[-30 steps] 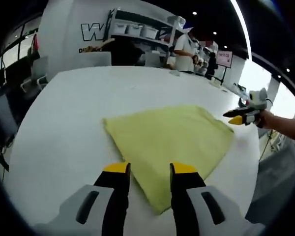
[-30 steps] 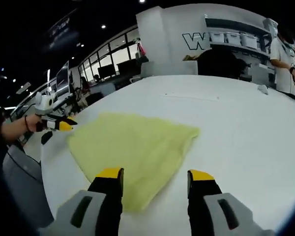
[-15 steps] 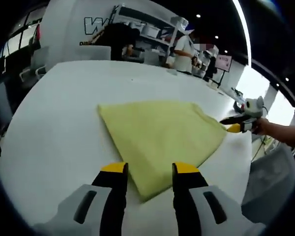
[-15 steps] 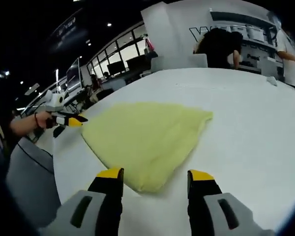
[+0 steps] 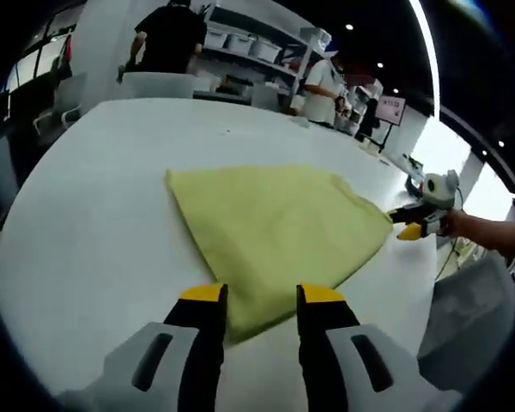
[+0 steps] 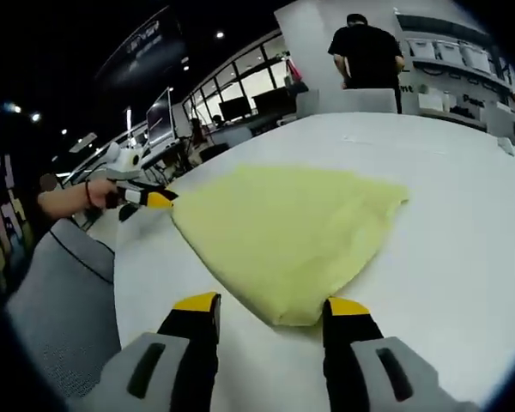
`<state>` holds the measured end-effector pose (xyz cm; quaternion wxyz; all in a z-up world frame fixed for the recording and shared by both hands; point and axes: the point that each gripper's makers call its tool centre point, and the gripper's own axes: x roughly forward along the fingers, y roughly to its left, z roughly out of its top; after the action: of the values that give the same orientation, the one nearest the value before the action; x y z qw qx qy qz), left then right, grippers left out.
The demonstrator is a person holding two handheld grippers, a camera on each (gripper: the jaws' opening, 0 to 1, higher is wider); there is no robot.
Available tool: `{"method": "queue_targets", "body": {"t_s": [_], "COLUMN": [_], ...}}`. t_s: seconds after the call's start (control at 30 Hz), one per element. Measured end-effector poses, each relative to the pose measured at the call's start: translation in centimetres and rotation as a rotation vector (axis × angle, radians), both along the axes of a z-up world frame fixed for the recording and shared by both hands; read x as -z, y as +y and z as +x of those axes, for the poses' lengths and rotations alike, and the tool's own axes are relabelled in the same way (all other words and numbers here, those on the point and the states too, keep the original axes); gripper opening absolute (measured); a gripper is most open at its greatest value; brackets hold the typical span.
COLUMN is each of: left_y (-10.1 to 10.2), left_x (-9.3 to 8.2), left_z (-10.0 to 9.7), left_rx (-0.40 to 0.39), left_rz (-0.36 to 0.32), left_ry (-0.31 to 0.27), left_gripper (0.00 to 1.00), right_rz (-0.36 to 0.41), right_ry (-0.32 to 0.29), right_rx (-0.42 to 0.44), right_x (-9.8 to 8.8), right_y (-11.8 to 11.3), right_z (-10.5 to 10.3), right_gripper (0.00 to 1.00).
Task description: Fold the garment on the visible template until the final outline fits inside the template.
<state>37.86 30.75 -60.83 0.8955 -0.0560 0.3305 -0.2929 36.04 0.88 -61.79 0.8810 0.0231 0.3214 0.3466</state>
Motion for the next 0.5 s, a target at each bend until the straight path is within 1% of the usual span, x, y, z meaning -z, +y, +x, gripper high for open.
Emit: {"method": "queue_targets", "body": {"t_s": [0.1, 0.13, 0.17, 0.2, 0.23, 0.27, 0.3, 0.33, 0.37, 0.4, 0.47, 0.5], "left_y": [0.0, 0.0, -0.3, -0.4, -0.5, -0.6, -0.7, -0.8, -0.7, -0.6, -0.5, -0.5], "left_x": [0.1, 0.0, 0.5, 0.6, 0.5, 0.5, 0.5, 0.5, 0.6, 0.8, 0.8, 0.8], "left_z": [-0.2, -0.2, -0.4, -0.4, -0.5, -0.6, -0.7, -0.7, -0.6, -0.4, -0.4, -0.4], "left_rx": [0.001, 0.020, 0.023, 0.013, 0.002, -0.002, 0.002, 0.007, 0.006, -0.001, -0.008, -0.009], "left_rz": [0.007, 0.041, 0.036, 0.015, 0.002, -0.007, -0.009, -0.008, -0.011, -0.015, -0.022, -0.023], "left_ry": [0.009, -0.010, 0.007, 0.022, 0.018, 0.025, 0.022, 0.015, 0.020, 0.025, 0.027, 0.030], "left_gripper": [0.25, 0.24, 0.24, 0.24, 0.23, 0.22, 0.22, 0.21, 0.20, 0.20, 0.19, 0.19], "right_rz": [-0.005, 0.023, 0.038, 0.032, 0.014, 0.013, 0.065, 0.081, 0.089, 0.117, 0.152, 0.166], "right_ry": [0.003, 0.008, -0.008, 0.006, 0.022, 0.015, 0.015, 0.010, 0.004, -0.008, -0.021, -0.032], "right_rx": [-0.016, -0.053, -0.089, -0.103, -0.123, -0.123, -0.104, -0.118, -0.130, -0.171, -0.181, -0.188], "right_x": [0.2, 0.2, 0.0, 0.2, 0.7, 0.6, 0.2, 0.0, -0.2, -0.6, -1.2, -1.6], "right_y": [0.1, 0.8, 1.5, 1.7, 1.9, 1.8, 1.6, 1.7, 1.9, 2.3, 2.3, 2.2], "right_z": [-0.2, -0.5, -0.7, -0.9, -1.1, -1.0, -0.8, -0.9, -1.0, -0.9, -0.3, -0.1], "right_gripper": [0.42, 0.41, 0.40, 0.40, 0.39, 0.38, 0.37, 0.36, 0.35, 0.34, 0.30, 0.27]}}
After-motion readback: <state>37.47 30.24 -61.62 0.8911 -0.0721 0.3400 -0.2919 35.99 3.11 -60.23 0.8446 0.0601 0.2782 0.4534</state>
